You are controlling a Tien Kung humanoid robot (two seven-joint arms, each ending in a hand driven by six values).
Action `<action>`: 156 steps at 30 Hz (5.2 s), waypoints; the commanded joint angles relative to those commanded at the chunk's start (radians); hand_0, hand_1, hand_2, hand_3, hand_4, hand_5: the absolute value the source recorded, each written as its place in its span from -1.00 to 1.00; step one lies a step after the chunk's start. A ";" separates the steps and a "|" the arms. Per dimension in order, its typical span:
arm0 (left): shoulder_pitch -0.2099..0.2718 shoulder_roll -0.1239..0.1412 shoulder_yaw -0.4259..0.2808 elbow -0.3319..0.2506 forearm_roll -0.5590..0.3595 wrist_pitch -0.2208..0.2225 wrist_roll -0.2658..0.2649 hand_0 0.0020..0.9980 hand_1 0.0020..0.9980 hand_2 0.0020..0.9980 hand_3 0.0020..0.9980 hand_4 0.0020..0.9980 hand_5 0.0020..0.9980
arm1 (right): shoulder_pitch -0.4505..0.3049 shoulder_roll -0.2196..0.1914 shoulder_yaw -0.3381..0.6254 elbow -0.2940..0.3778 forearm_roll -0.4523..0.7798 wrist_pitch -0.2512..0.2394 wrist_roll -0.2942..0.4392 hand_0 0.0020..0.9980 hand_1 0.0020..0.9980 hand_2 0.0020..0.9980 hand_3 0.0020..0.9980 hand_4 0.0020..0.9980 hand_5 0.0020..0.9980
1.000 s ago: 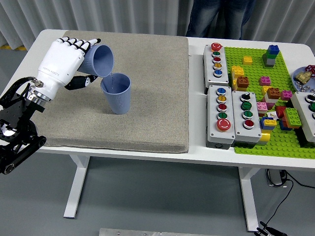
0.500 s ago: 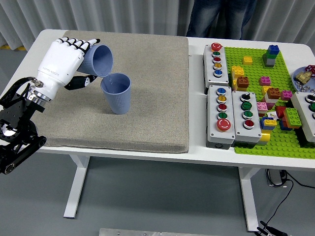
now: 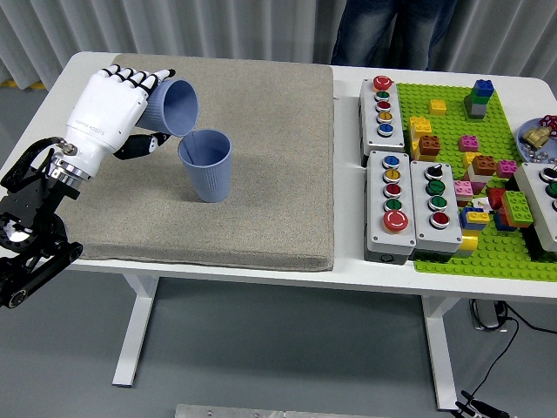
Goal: Pick cup pour cup place
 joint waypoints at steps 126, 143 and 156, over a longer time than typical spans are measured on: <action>-0.042 0.028 0.077 0.008 0.000 0.000 0.026 0.09 0.09 0.29 0.15 0.00 -1.00 | -0.009 -0.004 -0.012 0.000 0.008 -0.011 0.005 0.53 0.39 0.47 0.25 -0.53 -0.66; -0.038 0.022 0.073 0.005 0.000 0.000 0.023 0.09 0.08 0.29 0.15 0.00 -1.00 | -0.010 -0.004 -0.015 0.000 0.009 -0.014 0.004 0.53 0.38 0.47 0.25 -0.52 -0.66; -0.023 -0.001 0.004 0.035 0.000 0.000 -0.106 0.09 0.07 0.27 0.15 0.00 -1.00 | -0.007 -0.004 -0.015 0.000 0.009 -0.012 0.003 0.53 0.38 0.47 0.25 -0.52 -0.65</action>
